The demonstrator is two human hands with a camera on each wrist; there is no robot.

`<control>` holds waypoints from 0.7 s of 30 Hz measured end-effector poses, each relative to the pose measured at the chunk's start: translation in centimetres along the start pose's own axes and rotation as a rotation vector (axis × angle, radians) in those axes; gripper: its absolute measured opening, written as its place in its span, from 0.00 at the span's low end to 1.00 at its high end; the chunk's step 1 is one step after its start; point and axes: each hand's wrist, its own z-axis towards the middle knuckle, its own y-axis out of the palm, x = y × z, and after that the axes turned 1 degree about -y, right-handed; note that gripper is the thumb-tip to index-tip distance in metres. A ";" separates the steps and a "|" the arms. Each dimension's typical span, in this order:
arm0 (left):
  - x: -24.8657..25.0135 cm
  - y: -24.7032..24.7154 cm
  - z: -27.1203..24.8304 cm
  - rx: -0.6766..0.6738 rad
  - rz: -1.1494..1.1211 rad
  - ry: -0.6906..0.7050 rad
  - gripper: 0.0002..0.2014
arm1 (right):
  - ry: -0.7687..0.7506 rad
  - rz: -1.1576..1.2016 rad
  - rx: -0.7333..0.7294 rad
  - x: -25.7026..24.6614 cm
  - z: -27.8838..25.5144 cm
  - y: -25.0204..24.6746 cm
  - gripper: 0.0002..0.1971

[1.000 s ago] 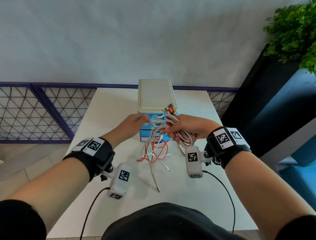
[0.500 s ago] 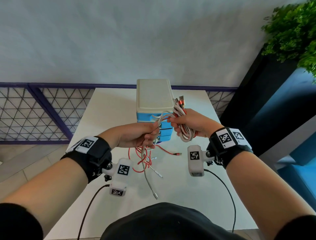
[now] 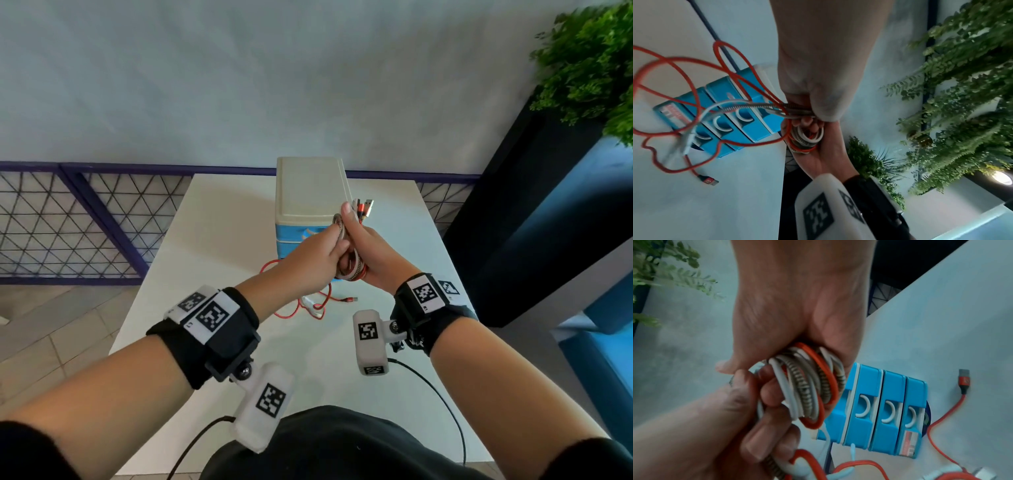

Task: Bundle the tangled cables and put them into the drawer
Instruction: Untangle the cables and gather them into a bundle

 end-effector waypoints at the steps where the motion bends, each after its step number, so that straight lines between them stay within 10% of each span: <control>1: 0.2 0.1 -0.1 0.008 0.052 0.009 0.14 | 0.016 0.043 -0.019 0.0 -0.2 0.2 0.48; 12: 1.2 -0.6 0.0 0.013 0.224 -0.041 0.12 | 0.020 0.148 0.020 -0.6 -0.5 0.7 0.16; 21: 0.8 -2.4 1.0 -0.428 0.247 -0.210 0.18 | -0.108 0.174 0.308 -0.2 0.8 -0.7 0.14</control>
